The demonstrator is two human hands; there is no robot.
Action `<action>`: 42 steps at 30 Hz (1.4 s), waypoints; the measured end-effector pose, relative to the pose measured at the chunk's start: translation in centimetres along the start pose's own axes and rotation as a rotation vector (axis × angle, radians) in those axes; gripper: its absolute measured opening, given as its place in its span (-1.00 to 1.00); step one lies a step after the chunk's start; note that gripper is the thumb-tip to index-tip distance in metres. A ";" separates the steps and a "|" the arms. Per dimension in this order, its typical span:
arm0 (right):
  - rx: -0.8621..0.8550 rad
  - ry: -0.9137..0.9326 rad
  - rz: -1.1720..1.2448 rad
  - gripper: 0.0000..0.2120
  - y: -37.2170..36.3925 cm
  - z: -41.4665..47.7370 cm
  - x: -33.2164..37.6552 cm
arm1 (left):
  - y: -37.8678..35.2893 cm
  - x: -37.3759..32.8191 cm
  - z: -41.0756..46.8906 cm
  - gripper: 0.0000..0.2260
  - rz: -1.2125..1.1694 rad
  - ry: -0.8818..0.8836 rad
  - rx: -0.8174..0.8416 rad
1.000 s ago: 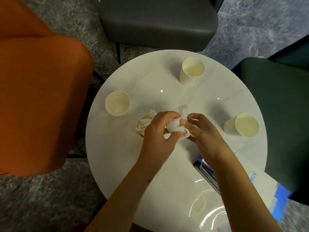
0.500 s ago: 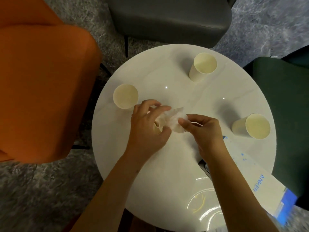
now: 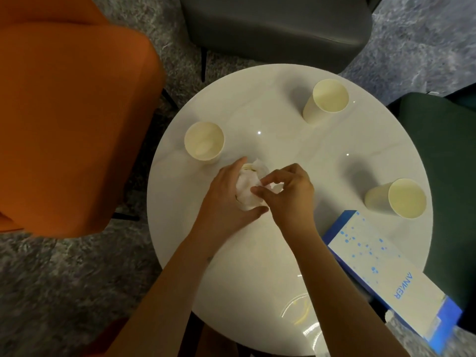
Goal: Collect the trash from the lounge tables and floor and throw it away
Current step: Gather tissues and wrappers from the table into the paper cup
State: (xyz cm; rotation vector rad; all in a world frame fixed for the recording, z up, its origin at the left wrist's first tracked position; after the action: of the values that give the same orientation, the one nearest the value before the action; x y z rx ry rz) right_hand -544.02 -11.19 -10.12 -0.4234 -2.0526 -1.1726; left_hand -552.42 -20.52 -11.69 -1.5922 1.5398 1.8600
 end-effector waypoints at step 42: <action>0.238 0.178 -0.066 -0.32 -9.3 6.2 4.9 | 11.0 0.4 5.0 -0.33 0.118 -0.009 -0.203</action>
State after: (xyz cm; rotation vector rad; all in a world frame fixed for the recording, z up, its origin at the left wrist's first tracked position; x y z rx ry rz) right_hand -555.52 -11.23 -14.20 -0.1324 -2.0310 -0.9525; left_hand -563.52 -21.20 -6.86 -1.6032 1.5122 2.1452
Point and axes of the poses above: each hand's wrist, its own z-axis towards the middle knuckle, its own y-axis out of the back of the hand, x = y × z, the point moved 2 cm from there along z, towards the middle knuckle, and after that the axes turned 5 degrees about -y, right-handed, at the moved point
